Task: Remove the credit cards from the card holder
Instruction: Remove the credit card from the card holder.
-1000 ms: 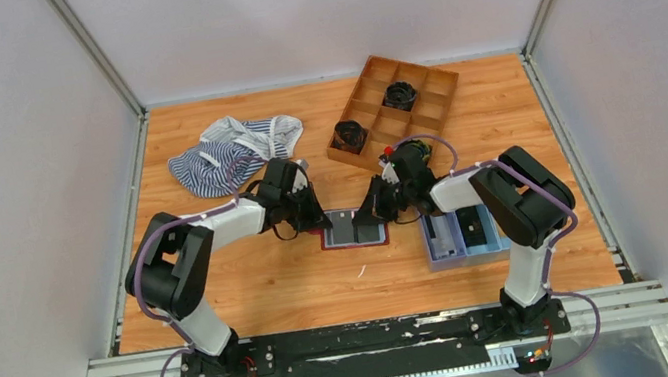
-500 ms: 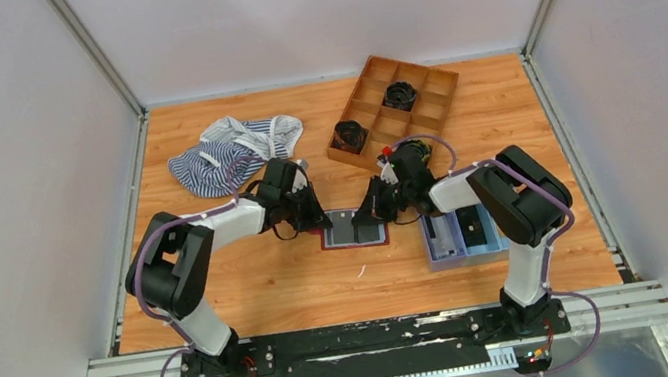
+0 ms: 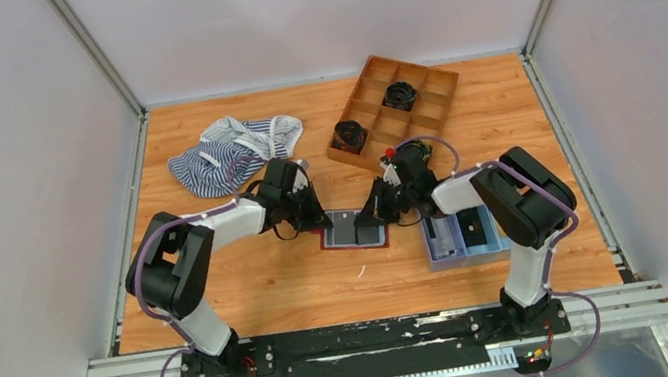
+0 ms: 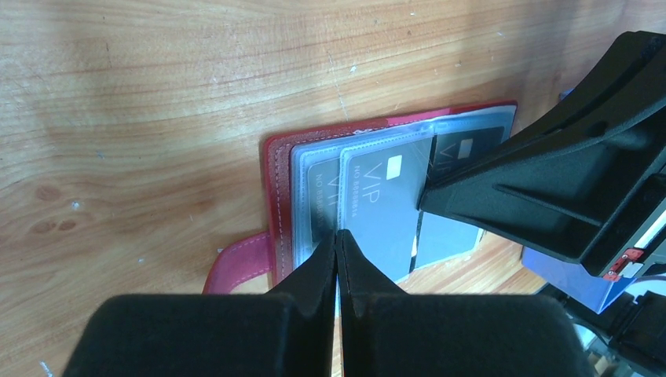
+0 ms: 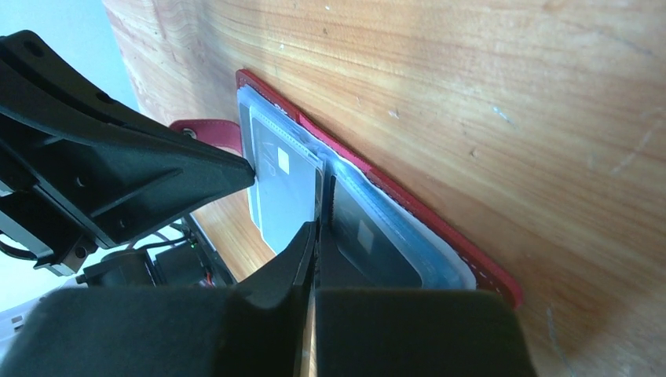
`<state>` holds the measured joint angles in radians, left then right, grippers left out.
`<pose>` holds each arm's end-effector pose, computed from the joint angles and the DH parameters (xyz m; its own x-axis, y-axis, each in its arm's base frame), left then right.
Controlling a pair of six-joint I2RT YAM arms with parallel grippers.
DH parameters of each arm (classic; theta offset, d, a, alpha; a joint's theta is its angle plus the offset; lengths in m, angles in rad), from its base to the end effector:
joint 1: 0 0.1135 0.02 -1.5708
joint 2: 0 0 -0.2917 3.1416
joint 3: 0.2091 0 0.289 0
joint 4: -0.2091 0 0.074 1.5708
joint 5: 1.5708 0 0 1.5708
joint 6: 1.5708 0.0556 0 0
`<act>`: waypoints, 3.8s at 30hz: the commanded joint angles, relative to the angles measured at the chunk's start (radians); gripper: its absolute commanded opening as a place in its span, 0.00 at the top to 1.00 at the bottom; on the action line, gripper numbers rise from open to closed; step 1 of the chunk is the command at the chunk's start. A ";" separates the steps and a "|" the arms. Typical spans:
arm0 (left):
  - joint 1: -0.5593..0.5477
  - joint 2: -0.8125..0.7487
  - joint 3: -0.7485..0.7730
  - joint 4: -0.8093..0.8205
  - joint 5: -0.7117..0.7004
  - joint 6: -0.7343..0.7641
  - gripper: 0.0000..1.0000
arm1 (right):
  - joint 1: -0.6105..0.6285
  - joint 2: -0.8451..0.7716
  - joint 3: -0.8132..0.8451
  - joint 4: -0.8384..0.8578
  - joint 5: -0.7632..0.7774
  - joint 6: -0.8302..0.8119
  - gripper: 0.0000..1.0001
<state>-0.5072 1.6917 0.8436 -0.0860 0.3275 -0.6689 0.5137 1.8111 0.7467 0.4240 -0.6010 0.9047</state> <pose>0.3081 -0.1917 0.1289 -0.9403 -0.1492 -0.3060 0.0561 0.8186 -0.5716 0.3113 0.2117 0.1071 -0.9507 0.2082 -0.2298 -0.0853 0.5370 0.8392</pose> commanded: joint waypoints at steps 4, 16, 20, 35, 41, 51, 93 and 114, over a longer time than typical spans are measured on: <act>0.002 0.050 -0.019 -0.140 -0.127 0.043 1.00 | -0.048 -0.050 -0.058 -0.103 0.045 -0.014 1.00; 0.012 0.063 -0.017 -0.143 -0.126 0.053 1.00 | -0.066 -0.115 -0.063 -0.109 0.023 -0.023 1.00; 0.012 0.065 -0.015 -0.138 -0.117 0.057 1.00 | -0.065 -0.133 -0.026 -0.105 -0.018 -0.021 1.00; 0.012 0.064 -0.012 -0.137 -0.106 0.060 1.00 | -0.038 -0.045 -0.001 -0.104 -0.024 -0.023 0.70; 0.012 0.066 -0.012 -0.136 -0.103 0.061 1.00 | -0.033 0.018 0.001 -0.073 -0.045 -0.008 0.66; 0.012 0.067 -0.018 -0.134 -0.095 0.062 1.00 | -0.011 0.034 -0.026 0.005 -0.029 0.052 0.63; 0.029 0.010 -0.071 -0.144 -0.144 0.064 1.00 | -0.001 -0.055 -0.115 0.086 0.029 0.118 1.00; 0.026 -0.162 -0.130 0.047 0.024 0.047 1.00 | -0.008 0.039 -0.110 0.258 -0.079 0.180 1.00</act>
<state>-0.4847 1.6009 0.7391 -0.0689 0.3161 -0.6350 0.5102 1.7924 0.6292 0.6426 -0.6323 1.0752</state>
